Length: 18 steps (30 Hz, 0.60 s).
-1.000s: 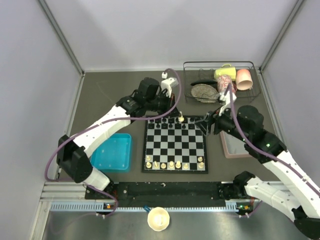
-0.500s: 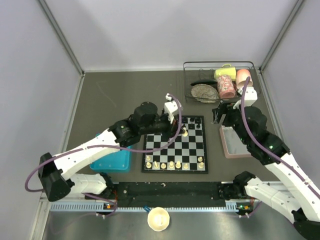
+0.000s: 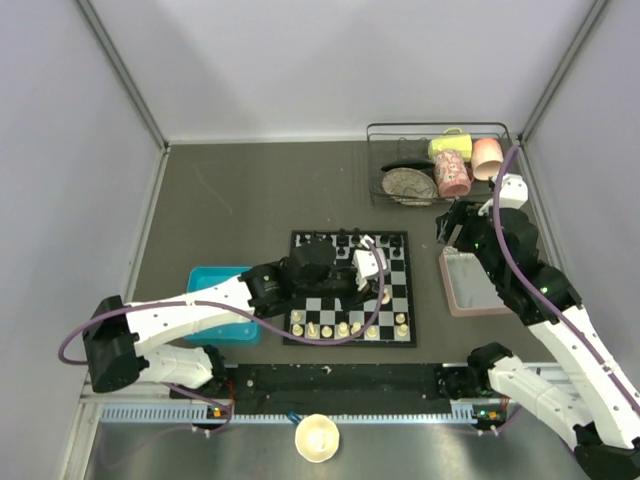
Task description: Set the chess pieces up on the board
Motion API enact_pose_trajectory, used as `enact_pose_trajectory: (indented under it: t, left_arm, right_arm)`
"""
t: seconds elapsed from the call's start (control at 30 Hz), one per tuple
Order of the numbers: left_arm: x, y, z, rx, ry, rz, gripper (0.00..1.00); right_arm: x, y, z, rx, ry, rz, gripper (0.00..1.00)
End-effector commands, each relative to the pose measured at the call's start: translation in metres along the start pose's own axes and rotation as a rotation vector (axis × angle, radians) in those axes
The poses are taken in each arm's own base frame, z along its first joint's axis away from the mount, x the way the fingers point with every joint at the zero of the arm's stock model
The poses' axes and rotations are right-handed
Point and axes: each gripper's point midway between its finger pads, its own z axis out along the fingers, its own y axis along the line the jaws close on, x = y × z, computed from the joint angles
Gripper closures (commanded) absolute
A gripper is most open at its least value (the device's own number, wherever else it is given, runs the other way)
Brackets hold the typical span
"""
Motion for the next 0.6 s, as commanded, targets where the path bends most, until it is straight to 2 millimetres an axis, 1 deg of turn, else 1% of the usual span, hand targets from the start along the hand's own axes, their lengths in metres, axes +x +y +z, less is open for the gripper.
enact_pose_trajectory:
  t: [0.0,0.1,0.13,0.23,0.37,0.5,0.57]
  left_arm:
    - [-0.017,-0.006,0.014,0.014,-0.091,0.095,1.00]
    - [-0.014,-0.019,0.020,0.065,-0.083,0.104,1.00]
    - [-0.013,-0.020,0.022,0.070,-0.078,0.103,1.00]
    - [-0.001,-0.028,0.030,0.100,-0.031,0.108,1.00]
    - [0.016,-0.033,0.040,0.121,0.045,0.122,1.00]
    - [0.024,-0.039,0.046,0.131,0.070,0.137,1.00]
    - [0.030,-0.037,0.049,0.118,0.086,0.150,1.00]
  right_arm:
    - [-0.005,0.004,-0.003,-0.025,-0.016,0.023,0.27]
    - [-0.001,0.004,-0.002,-0.026,-0.006,0.023,0.27]
    - [-0.002,0.004,-0.003,-0.027,-0.009,0.025,0.26]
    - [0.001,0.004,-0.003,-0.030,-0.004,0.024,0.27]
    - [0.006,0.003,-0.002,-0.028,0.007,0.018,0.26]
    - [0.008,0.003,-0.001,-0.026,0.014,0.016,0.26]
    - [0.008,0.002,0.000,-0.024,0.015,0.016,0.27]
